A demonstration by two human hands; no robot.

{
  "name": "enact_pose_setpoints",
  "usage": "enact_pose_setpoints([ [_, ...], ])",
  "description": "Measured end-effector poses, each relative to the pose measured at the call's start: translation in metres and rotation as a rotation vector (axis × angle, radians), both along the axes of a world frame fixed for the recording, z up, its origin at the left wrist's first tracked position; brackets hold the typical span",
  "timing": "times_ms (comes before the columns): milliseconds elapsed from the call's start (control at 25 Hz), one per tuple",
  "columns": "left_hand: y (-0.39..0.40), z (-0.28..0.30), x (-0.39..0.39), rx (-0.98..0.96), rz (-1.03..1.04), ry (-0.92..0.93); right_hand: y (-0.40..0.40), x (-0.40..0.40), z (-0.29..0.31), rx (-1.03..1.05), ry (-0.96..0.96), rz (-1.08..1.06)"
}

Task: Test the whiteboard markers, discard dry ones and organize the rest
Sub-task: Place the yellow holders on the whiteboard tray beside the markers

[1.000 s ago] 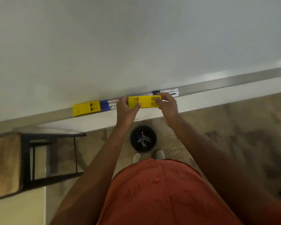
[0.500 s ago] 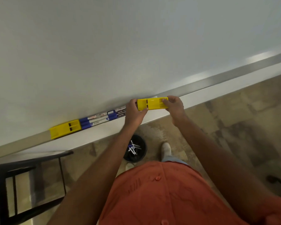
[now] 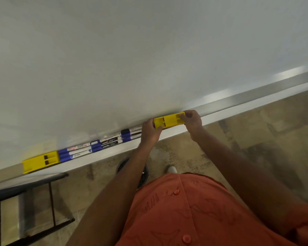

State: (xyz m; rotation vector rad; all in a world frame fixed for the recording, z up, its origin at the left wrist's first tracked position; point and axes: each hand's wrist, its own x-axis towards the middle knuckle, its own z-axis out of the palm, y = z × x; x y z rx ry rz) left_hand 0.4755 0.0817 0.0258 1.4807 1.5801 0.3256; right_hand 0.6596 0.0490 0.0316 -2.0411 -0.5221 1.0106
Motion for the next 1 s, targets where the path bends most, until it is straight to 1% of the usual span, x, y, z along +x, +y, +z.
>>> enact_pose_setpoints([
  [160,-0.002,0.005,0.016,0.019,0.007,0.004,0.000,0.017,-0.006,0.003,-0.017,0.068],
  [480,-0.008,0.011,0.028,0.011,0.004,0.050,-0.003,0.019,-0.003,0.044,-0.062,0.282],
  [680,-0.023,0.017,0.030,0.082,-0.094,0.075,-0.005,0.017,-0.008,0.060,-0.157,0.390],
  [1000,-0.028,0.010,0.018,0.127,-0.220,0.185,-0.003,0.010,-0.011,0.063,-0.130,0.445],
])
